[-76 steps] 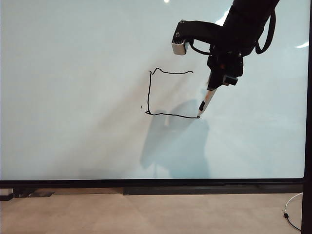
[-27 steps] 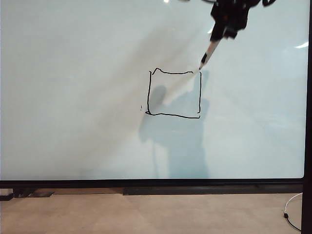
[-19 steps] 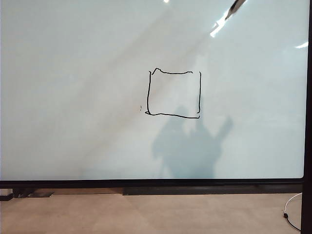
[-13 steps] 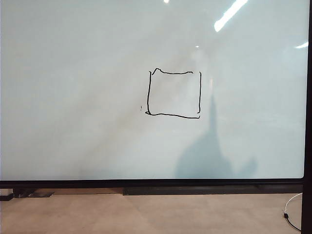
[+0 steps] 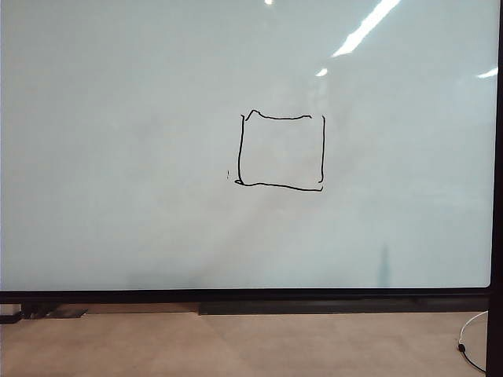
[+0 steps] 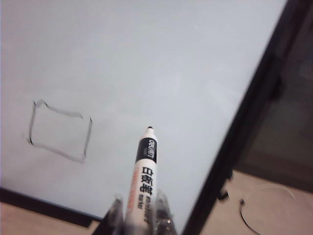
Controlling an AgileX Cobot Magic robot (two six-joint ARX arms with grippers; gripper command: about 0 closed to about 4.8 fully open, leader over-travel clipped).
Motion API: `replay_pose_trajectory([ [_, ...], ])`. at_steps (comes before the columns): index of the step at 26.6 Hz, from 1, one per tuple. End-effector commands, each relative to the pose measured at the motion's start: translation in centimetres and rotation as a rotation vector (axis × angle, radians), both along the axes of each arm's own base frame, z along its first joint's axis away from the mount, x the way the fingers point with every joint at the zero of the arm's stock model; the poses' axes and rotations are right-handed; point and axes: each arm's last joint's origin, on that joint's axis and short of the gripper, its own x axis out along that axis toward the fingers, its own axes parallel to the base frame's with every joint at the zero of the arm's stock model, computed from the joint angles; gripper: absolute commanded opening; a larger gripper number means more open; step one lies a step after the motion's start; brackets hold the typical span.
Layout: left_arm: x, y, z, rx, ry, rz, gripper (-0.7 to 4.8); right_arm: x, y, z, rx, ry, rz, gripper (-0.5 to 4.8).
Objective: Pick up the pen on the shelf to the right of the whiteboard and draw a rectangle.
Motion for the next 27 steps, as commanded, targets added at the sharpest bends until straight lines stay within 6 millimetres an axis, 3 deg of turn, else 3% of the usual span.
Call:
replay_pose_trajectory([
  [1,0.0,0.0,0.2,0.001,-0.016,-0.002,-0.05,-0.1,-0.1,-0.9,0.027,0.030,-0.017,-0.06],
  [9,0.0,0.0,0.2,0.000,-0.009,-0.002,-0.05,2.3,1.5,-3.9,0.112,0.072,0.124,-0.06],
  [13,0.0,0.0,0.2,0.000,-0.009,-0.002,-0.05,2.7,1.9,-4.0,0.190,0.028,0.164,-0.06],
  [22,0.0,0.0,0.2,0.000,-0.009,-0.002,-0.05,5.6,3.4,-9.6,0.199,0.060,0.162,-0.06],
  [27,0.0,0.0,0.2,0.000,-0.009,-0.002,-0.05,6.3,3.6,-11.6,0.194,0.065,0.120,-0.06],
])
